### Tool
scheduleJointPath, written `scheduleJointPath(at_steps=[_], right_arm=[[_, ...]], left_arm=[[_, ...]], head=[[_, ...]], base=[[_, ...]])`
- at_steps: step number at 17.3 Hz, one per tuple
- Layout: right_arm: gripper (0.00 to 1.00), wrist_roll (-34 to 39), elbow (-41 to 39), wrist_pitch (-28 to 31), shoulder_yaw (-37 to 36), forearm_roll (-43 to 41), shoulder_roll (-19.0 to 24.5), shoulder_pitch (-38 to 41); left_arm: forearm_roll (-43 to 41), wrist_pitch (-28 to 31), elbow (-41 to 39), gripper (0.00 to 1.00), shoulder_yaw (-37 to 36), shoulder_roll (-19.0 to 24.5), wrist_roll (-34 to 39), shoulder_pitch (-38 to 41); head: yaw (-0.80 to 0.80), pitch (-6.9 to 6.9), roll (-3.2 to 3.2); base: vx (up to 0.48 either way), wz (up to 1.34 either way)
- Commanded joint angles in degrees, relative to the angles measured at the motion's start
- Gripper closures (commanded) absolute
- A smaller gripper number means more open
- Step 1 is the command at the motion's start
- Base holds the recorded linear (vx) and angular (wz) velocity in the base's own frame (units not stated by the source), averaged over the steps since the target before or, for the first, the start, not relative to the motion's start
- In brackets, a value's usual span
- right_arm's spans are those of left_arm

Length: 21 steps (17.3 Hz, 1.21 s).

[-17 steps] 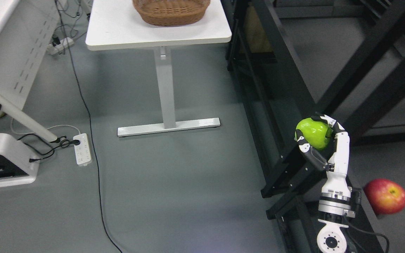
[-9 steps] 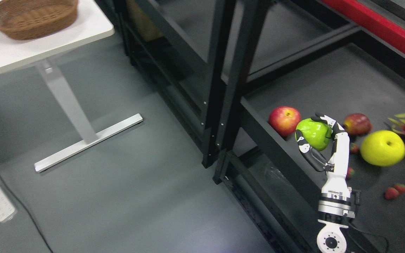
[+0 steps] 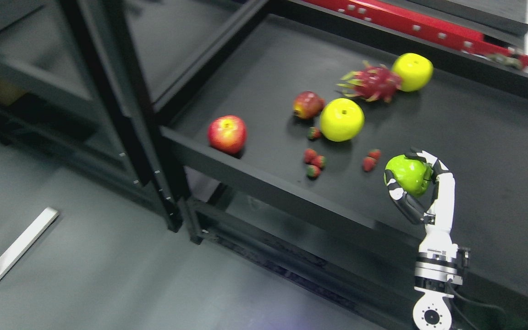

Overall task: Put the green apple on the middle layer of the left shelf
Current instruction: 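Carry the held apple toward the black shelf tray while turning, then lower the green apple onto the tray and open the right hand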

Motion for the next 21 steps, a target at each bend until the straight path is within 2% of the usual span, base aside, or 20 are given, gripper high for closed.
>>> scheduleJointPath(at_steps=[1,12,15,18,21], right_arm=[[1.0,0.3,0.0,0.3,-0.1,0.1,-1.0,-0.1],[1.0,0.5,0.8,2.0,-1.0,0.7,-1.0,-5.1],[1.0,3.0,4.5,4.0,-0.9,0.8,-1.0,-9.2],[1.0,7.3,12.4,6.3,-0.3,1.0,-1.0,-14.7],[1.0,7.5,17.7,6.9,0.8,2.9,-1.0,-19.0]], left_arm=[[0.0,0.0,0.0,0.0,0.0,1.0,0.0,0.0],[0.0,0.0,0.0,0.0,0.0,1.0,0.0,0.0],[0.0,0.0,0.0,0.0,0.0,1.0,0.0,0.0],[0.0,0.0,0.0,0.0,0.0,1.0,0.0,0.0],[0.0,0.0,0.0,0.0,-0.1,1.0,0.0,0.0]], head=[[0.0,0.0,0.0],[0.0,-0.01,0.0],[0.0,-0.01,0.0],[0.0,-0.01,0.0],[0.0,-0.01,0.0]], base=[[0.048,-0.89],[0.128,-0.45],[0.203,-0.08],[0.177,0.01],[0.129,0.0]])
